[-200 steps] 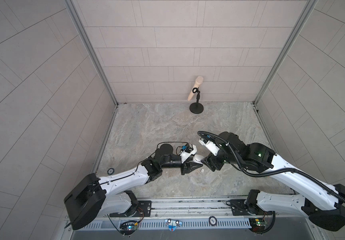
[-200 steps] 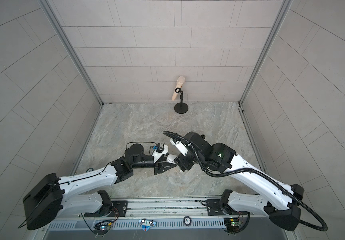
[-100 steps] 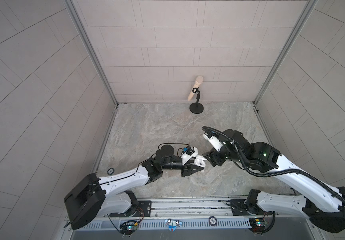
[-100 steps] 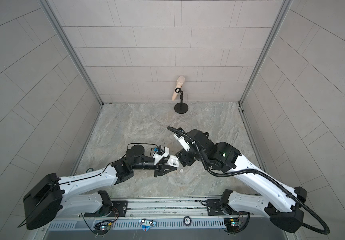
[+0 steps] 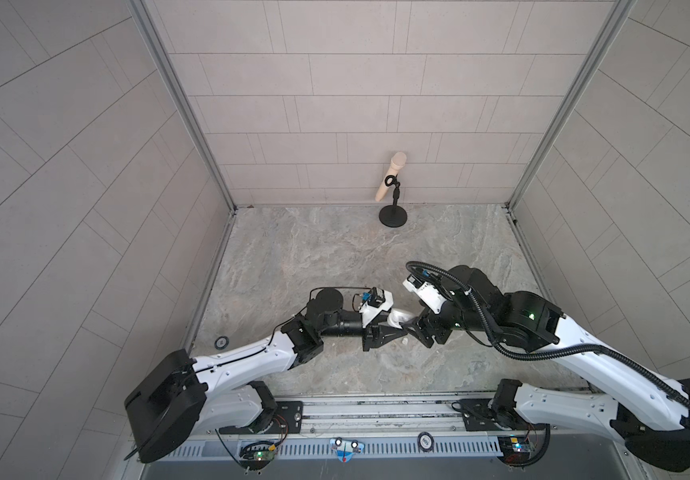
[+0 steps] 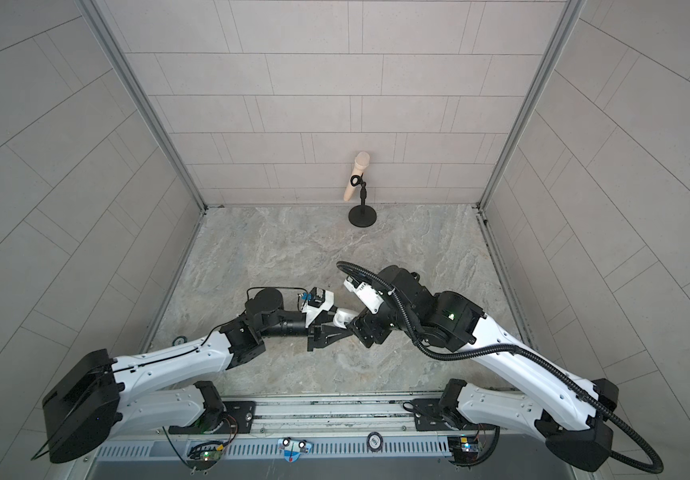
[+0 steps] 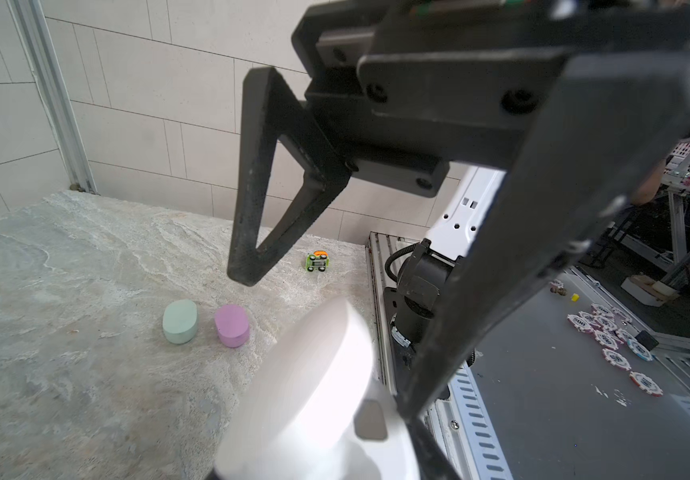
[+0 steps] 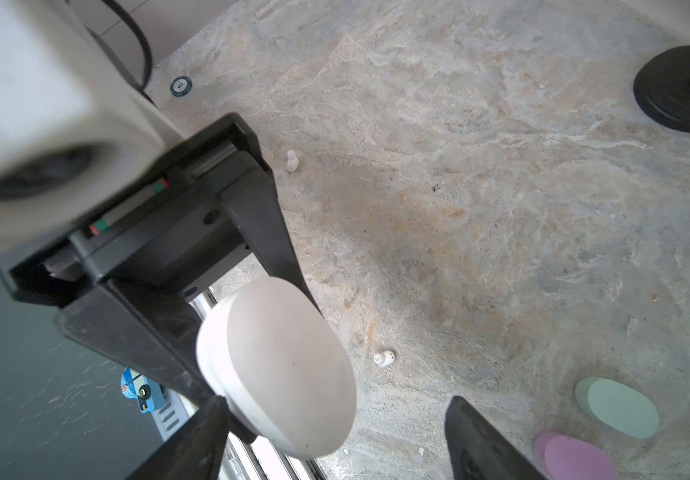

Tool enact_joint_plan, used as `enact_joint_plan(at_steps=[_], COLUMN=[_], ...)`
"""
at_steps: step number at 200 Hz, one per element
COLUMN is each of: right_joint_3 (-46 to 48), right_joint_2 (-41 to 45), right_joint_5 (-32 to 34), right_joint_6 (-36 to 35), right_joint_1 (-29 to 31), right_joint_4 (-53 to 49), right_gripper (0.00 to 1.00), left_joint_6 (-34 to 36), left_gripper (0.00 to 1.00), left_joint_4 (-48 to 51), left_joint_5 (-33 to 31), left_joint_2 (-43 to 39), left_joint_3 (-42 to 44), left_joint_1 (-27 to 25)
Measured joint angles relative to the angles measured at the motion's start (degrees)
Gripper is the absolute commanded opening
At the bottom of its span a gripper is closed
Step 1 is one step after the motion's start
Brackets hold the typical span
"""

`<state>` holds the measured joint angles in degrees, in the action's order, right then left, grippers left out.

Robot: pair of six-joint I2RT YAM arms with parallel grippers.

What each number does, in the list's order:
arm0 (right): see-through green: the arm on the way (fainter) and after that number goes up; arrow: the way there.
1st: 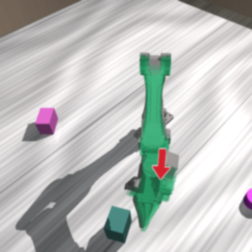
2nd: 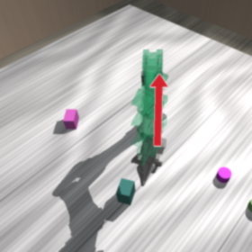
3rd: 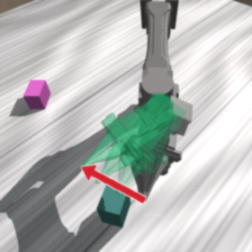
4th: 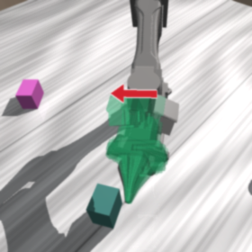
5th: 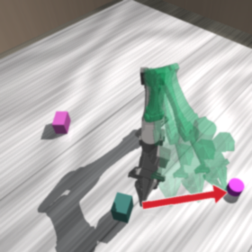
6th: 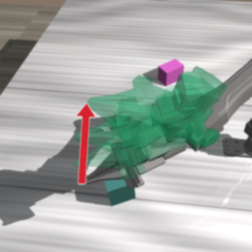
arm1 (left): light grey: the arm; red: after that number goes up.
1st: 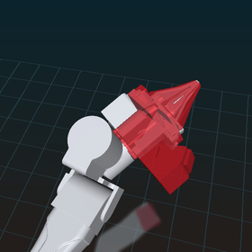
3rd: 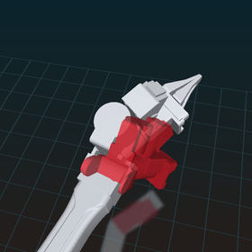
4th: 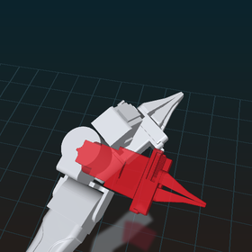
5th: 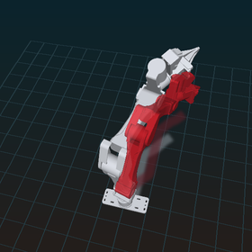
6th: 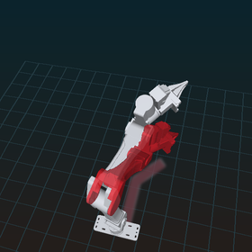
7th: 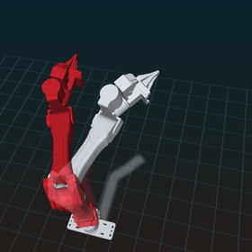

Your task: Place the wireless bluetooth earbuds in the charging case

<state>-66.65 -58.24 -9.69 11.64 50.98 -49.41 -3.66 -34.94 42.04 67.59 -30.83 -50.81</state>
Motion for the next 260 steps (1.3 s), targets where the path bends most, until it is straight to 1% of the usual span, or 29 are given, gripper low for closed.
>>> enact_joint_plan(at_steps=[41, 77, 154, 194, 214, 260], right_joint_3=[-0.4, -2.5, -4.2, -4.2, -4.2, -4.6], right_joint_2=[-0.2, -1.1, -4.5, -4.8, -4.8, -4.9], right_joint_5=[4.2, 4.5, 2.4, 0.5, -0.7, -3.3], right_joint_6=[0.0, 0.3, 1.4, 1.9, 2.0, 2.4], right_joint_1=[-0.8, -3.4, -5.7, -6.7, -7.0, -7.2], right_joint_4=[0.3, 0.2, -0.4, -1.0, -1.0, -1.2], right_gripper=[0.84, 0.84, 0.84, 0.87, 0.88, 0.90], left_joint_6=[0.0, -0.1, -1.7, -2.8, -3.9, -4.7], left_gripper=[0.14, 0.14, 0.13, 0.14, 0.14, 0.14], left_joint_4=[0.0, -0.4, -1.4, -3.8, -5.9, -6.8], left_joint_5=[0.3, 0.3, -1.1, -2.0, -2.0, -2.4], left_joint_2=[-0.1, -0.1, -0.1, 0.0, 0.7, 2.2], left_joint_3=[0.0, 0.0, 1.0, 2.3, 3.2, 3.5], left_joint_1=[0.2, -0.5, -0.8, -0.8, 0.0, 1.6])
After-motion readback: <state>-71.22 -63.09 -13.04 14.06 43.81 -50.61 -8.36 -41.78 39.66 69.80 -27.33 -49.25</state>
